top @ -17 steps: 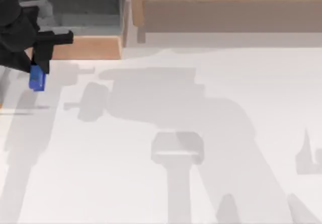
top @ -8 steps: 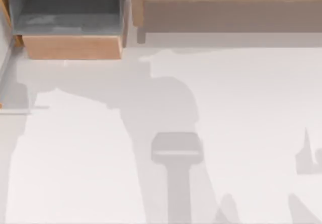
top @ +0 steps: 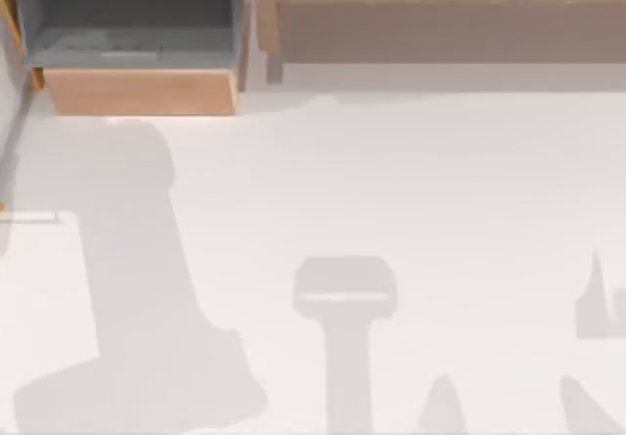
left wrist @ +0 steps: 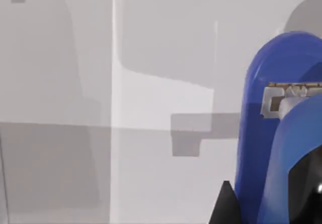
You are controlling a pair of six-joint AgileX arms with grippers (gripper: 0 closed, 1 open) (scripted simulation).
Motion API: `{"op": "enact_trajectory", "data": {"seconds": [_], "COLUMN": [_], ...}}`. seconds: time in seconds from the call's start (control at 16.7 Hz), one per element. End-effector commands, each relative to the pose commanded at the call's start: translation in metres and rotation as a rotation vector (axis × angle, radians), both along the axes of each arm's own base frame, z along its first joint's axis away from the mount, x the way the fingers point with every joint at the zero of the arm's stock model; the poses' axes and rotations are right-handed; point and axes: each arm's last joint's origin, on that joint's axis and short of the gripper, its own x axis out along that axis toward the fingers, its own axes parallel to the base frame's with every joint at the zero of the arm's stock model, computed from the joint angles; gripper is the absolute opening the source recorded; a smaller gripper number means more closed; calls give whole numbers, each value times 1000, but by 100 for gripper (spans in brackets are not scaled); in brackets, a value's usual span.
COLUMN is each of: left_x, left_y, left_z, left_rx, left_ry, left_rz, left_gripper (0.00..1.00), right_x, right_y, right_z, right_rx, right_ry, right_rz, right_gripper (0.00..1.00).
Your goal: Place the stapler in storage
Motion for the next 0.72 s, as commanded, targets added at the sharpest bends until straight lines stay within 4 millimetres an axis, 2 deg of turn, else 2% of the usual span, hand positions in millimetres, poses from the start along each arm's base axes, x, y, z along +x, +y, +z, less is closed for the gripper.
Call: {"op": "enact_trajectory", "data": {"seconds": [0.18, 0.72], "left_x": [3, 3], "left_y": [-6, -5], "left_z": [-18, -23], "left_rx": [3, 3], "left_ry": [63, 66], "left_rz": [-48, -46], "left_gripper": [0, 0], "right_x": [0, 0], "right_y": [0, 0], "right_z": [0, 0], "right_rx": [0, 0], "right_ry": [0, 0], "right_rz": [0, 0], "right_gripper": [100, 100]}}
